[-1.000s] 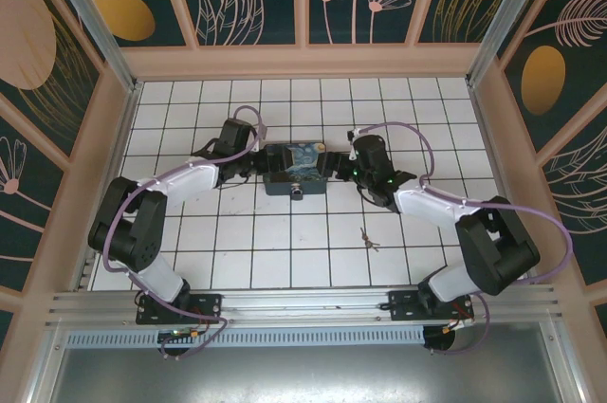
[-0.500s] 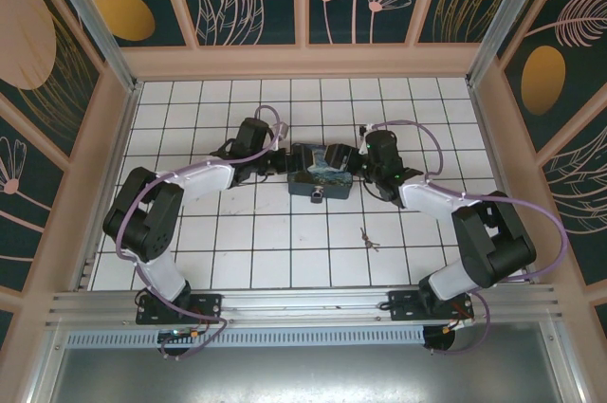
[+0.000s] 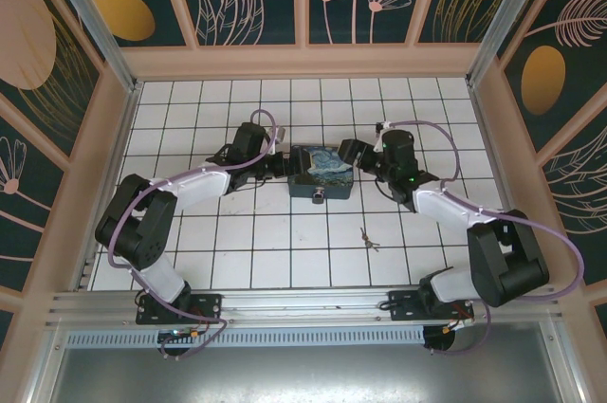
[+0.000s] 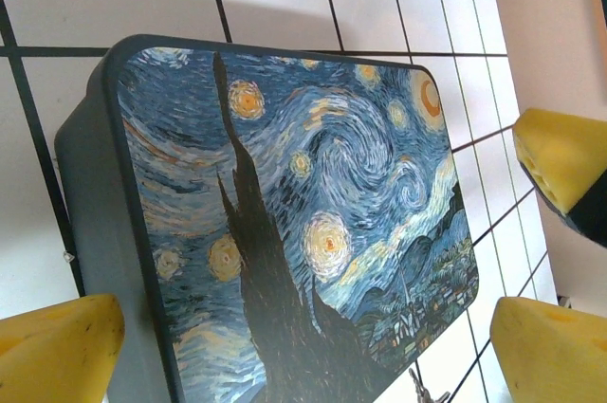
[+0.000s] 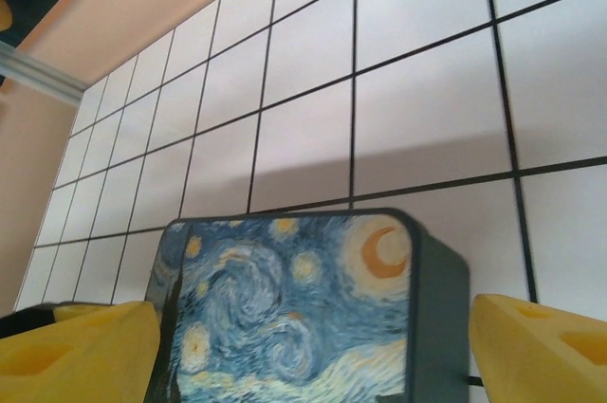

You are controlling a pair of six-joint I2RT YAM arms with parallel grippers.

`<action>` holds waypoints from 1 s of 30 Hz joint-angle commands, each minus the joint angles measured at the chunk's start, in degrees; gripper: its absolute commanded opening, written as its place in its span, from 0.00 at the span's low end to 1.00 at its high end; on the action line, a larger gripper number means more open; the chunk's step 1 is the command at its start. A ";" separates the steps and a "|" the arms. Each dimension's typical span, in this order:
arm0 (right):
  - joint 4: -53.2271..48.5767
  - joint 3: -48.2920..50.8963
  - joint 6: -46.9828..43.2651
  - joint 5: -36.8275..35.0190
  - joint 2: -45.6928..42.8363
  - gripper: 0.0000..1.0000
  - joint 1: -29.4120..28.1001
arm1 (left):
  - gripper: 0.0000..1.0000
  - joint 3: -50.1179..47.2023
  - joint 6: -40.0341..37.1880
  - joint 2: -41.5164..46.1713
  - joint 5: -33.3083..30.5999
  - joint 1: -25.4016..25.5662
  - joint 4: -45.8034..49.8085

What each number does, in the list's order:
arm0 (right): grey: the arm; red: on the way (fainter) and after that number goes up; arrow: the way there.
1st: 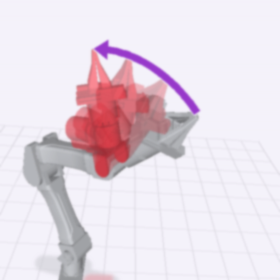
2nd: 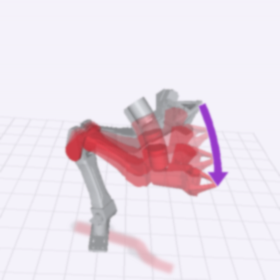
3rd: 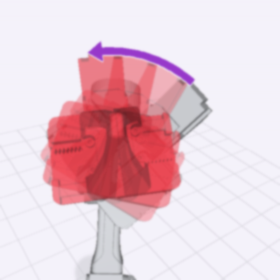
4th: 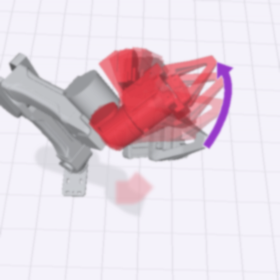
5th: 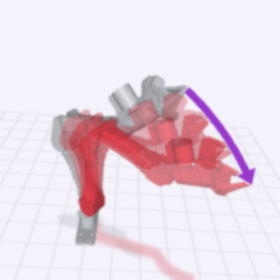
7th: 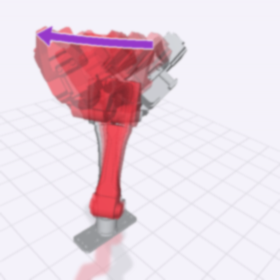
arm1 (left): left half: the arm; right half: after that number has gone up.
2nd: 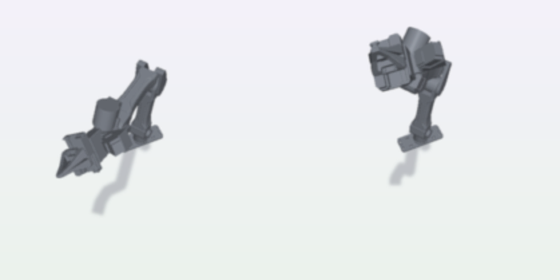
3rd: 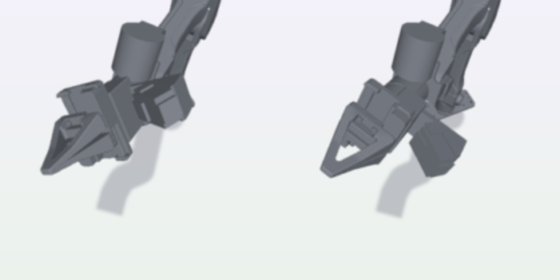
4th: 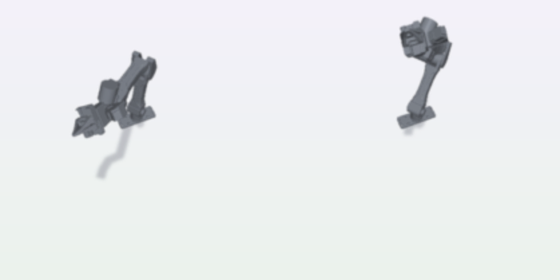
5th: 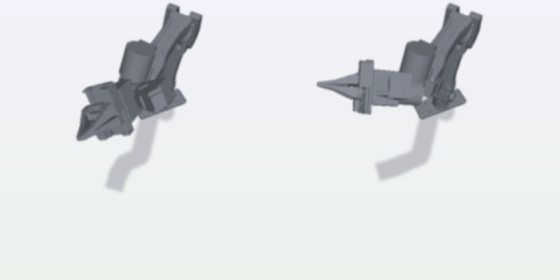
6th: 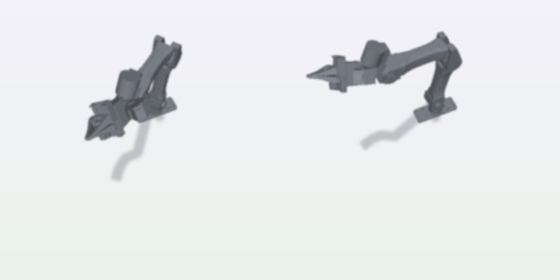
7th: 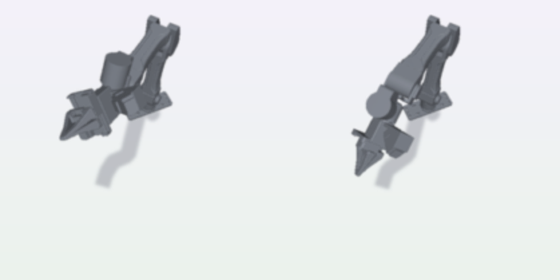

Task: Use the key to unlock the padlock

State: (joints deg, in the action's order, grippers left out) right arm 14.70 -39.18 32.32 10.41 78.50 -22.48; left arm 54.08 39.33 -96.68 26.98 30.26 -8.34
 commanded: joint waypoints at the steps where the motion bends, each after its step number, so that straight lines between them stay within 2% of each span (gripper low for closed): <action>1: 0.17 1.51 -0.64 2.30 2.09 0.86 1.03 | 0.99 -0.54 0.34 0.88 0.31 0.26 -0.36; 4: 0.33 -0.96 -1.50 5.10 6.18 0.85 0.67 | 0.98 -1.02 0.56 1.19 1.17 0.30 -0.82; 9: 0.12 -4.38 -2.56 5.42 9.61 0.85 -2.28 | 0.98 -2.85 1.66 2.19 1.64 0.28 -1.94; 13: 0.09 -6.25 -1.98 4.83 11.63 0.84 -5.23 | 0.98 -4.65 2.06 4.35 -0.67 0.31 -1.94; 18: 0.31 -6.96 -0.98 4.39 13.27 0.84 -7.09 | 0.98 -5.49 1.46 5.09 -2.46 0.29 -1.84; 23: -1.13 -6.07 -1.20 2.42 11.41 0.85 -6.51 | 0.99 -4.92 1.46 4.26 -3.08 0.31 -1.76; 30: -8.13 -1.48 -2.56 1.44 1.19 0.87 -3.02 | 0.99 -4.72 -2.79 11.22 -15.63 0.20 9.41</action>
State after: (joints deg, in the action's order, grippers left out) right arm 10.57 -42.74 30.57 12.99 85.41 -26.85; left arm 48.82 39.22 -89.95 17.80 30.35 -4.05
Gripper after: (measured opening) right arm 0.866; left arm 0.986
